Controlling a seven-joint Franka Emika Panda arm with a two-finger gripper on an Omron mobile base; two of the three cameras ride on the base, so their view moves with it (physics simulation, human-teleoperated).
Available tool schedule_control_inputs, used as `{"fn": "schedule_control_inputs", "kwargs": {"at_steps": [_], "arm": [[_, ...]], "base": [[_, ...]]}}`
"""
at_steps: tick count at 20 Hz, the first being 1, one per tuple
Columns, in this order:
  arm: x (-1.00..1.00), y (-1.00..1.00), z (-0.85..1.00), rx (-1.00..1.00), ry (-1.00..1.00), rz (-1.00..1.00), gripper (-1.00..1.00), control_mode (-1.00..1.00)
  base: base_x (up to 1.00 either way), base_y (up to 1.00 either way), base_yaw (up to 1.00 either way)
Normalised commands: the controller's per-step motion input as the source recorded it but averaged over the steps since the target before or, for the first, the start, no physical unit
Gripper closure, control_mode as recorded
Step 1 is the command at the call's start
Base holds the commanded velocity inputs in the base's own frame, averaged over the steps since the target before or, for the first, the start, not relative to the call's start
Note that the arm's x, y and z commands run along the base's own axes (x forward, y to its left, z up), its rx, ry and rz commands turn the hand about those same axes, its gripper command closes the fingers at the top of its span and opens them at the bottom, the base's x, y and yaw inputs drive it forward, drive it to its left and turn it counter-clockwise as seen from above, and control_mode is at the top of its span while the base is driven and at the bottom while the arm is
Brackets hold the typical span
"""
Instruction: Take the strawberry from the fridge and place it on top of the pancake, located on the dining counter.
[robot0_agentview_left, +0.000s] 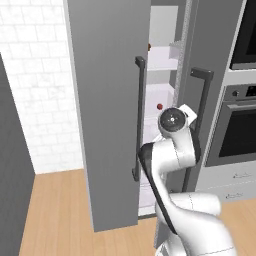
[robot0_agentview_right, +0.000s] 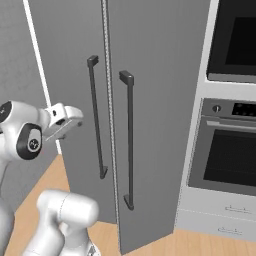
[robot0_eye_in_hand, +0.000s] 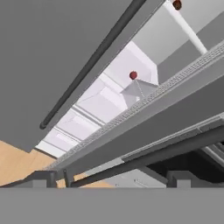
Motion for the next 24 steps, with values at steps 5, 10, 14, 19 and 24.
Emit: {"fn": "schedule_control_inputs", "kwargs": {"at_steps": [5, 10, 14, 19, 24], "arm": [[0.96, 0.06, 0.00, -0.17, 0.14, 0.00, -1.00, -1.00], [1.00, 0.00, 0.00, -0.10, 0.14, 0.00, -1.00, -1.00], [1.00, -0.11, 0.00, -0.10, 0.10, 0.00, -1.00, -1.00], [0.97, -0.28, 0.00, -0.05, 0.08, 0.00, -1.00, -1.00], [0.82, -0.35, 0.00, -0.05, 0.10, 0.00, -1.00, -1.00]], "base": [[0.00, 0.00, 0.00], [0.00, 0.00, 0.00], [0.00, 0.00, 0.00], [0.00, 0.00, 0.00], [0.00, 0.00, 0.00]]}}
